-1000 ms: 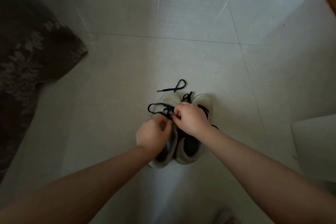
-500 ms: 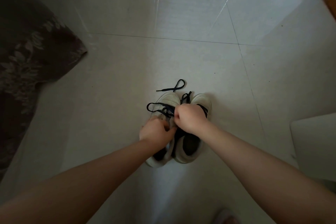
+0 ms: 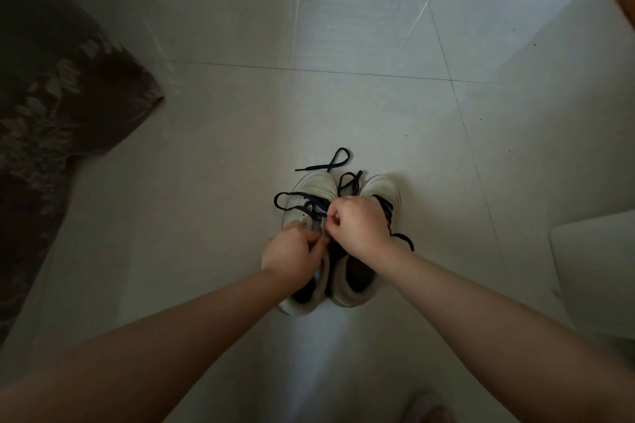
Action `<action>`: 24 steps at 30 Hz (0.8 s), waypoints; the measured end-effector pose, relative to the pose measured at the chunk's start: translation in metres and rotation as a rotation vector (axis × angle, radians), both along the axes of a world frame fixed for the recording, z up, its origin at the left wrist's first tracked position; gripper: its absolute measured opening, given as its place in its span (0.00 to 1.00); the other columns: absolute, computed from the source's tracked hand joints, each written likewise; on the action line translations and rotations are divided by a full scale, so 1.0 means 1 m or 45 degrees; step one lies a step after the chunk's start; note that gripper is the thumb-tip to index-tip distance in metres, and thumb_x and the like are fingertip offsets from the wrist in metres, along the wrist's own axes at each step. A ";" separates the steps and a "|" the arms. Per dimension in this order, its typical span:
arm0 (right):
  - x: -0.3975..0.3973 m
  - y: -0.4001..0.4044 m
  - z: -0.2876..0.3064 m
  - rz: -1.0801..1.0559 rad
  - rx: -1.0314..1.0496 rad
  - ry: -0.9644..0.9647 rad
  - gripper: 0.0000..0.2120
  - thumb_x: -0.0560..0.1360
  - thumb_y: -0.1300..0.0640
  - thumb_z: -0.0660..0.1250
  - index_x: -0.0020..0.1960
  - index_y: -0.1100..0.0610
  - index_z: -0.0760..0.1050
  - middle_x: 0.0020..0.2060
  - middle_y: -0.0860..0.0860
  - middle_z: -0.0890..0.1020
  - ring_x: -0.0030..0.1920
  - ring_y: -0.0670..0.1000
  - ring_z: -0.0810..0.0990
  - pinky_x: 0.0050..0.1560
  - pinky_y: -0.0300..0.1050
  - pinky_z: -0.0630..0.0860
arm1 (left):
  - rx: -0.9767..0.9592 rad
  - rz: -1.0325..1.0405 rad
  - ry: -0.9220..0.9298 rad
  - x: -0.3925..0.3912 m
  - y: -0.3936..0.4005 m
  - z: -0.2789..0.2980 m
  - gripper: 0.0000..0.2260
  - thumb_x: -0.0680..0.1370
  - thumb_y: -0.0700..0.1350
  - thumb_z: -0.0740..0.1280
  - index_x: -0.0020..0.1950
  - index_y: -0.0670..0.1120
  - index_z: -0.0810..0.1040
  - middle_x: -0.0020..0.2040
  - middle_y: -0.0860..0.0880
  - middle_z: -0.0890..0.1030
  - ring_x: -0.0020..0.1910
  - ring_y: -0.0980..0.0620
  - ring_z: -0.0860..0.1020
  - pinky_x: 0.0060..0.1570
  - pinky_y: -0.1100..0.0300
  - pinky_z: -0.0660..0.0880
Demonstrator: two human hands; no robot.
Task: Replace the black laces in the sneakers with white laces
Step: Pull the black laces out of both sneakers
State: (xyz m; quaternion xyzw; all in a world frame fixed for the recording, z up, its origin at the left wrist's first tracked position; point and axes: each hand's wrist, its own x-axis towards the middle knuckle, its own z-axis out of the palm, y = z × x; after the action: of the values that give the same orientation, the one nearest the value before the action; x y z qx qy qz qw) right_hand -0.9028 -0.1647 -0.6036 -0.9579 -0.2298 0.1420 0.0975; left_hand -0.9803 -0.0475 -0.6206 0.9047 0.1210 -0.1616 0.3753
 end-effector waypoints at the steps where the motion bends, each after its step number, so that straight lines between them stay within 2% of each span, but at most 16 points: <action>1: 0.002 0.000 0.001 0.084 -0.046 -0.050 0.08 0.75 0.55 0.61 0.46 0.56 0.78 0.42 0.50 0.81 0.47 0.52 0.78 0.53 0.46 0.67 | -0.007 0.003 0.000 0.000 0.001 0.000 0.13 0.79 0.50 0.61 0.41 0.46 0.81 0.39 0.49 0.71 0.40 0.48 0.75 0.38 0.57 0.70; 4: 0.017 0.002 0.007 0.302 -0.188 -0.154 0.11 0.76 0.55 0.59 0.52 0.59 0.75 0.49 0.53 0.79 0.53 0.55 0.75 0.57 0.50 0.63 | -0.046 0.069 0.030 0.001 0.001 0.000 0.16 0.78 0.49 0.62 0.32 0.46 0.74 0.32 0.47 0.75 0.36 0.46 0.76 0.36 0.55 0.72; 7: 0.033 0.006 0.016 0.408 -0.260 -0.172 0.10 0.76 0.56 0.59 0.53 0.59 0.74 0.50 0.52 0.78 0.54 0.54 0.74 0.56 0.49 0.63 | -0.075 0.140 0.070 0.003 0.000 0.001 0.17 0.78 0.49 0.62 0.30 0.45 0.71 0.29 0.46 0.74 0.32 0.45 0.75 0.32 0.56 0.70; 10: 0.036 0.000 0.017 0.232 -0.154 -0.146 0.07 0.75 0.56 0.60 0.49 0.56 0.75 0.46 0.50 0.80 0.50 0.53 0.76 0.53 0.47 0.66 | -0.099 0.180 0.116 0.004 0.001 0.000 0.17 0.78 0.49 0.62 0.31 0.45 0.73 0.27 0.48 0.72 0.31 0.49 0.73 0.31 0.59 0.66; 12: 0.031 -0.009 0.012 -0.032 0.004 0.080 0.06 0.74 0.52 0.64 0.44 0.54 0.78 0.39 0.48 0.82 0.43 0.51 0.80 0.50 0.45 0.74 | -0.110 0.199 0.121 0.004 0.001 -0.002 0.17 0.79 0.49 0.62 0.31 0.47 0.72 0.26 0.51 0.71 0.30 0.51 0.72 0.30 0.61 0.64; 14: 0.021 -0.012 0.005 -0.230 0.127 0.306 0.09 0.74 0.47 0.67 0.43 0.52 0.79 0.38 0.48 0.83 0.42 0.50 0.81 0.48 0.46 0.77 | -0.118 0.207 0.098 0.004 0.000 -0.002 0.17 0.79 0.49 0.62 0.30 0.47 0.71 0.26 0.51 0.69 0.29 0.52 0.71 0.30 0.61 0.63; 17: 0.010 -0.007 -0.006 -0.267 0.190 0.333 0.11 0.73 0.45 0.69 0.48 0.52 0.81 0.43 0.45 0.84 0.45 0.47 0.81 0.53 0.45 0.76 | -0.107 0.189 0.078 0.003 0.001 -0.004 0.19 0.79 0.49 0.61 0.28 0.49 0.68 0.25 0.52 0.68 0.26 0.55 0.68 0.27 0.60 0.61; 21: 0.007 0.009 -0.009 -0.379 0.319 0.297 0.10 0.73 0.48 0.70 0.49 0.54 0.80 0.38 0.44 0.79 0.42 0.44 0.77 0.50 0.41 0.74 | -0.128 0.133 0.078 0.003 0.004 -0.005 0.17 0.80 0.48 0.61 0.30 0.49 0.70 0.25 0.52 0.68 0.25 0.57 0.66 0.25 0.63 0.61; 24: 0.009 0.015 -0.010 -0.328 0.302 0.293 0.07 0.76 0.52 0.67 0.50 0.55 0.78 0.40 0.46 0.82 0.42 0.46 0.78 0.54 0.46 0.74 | -0.128 0.122 0.071 0.004 0.005 -0.006 0.19 0.80 0.47 0.61 0.28 0.51 0.67 0.25 0.53 0.67 0.24 0.56 0.66 0.25 0.63 0.60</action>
State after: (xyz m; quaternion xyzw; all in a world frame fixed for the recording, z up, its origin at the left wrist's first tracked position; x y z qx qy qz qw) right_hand -0.8936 -0.1492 -0.6138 -0.9386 -0.1078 0.2086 0.2526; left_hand -0.9763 -0.0428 -0.6267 0.8729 0.1663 -0.1744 0.4242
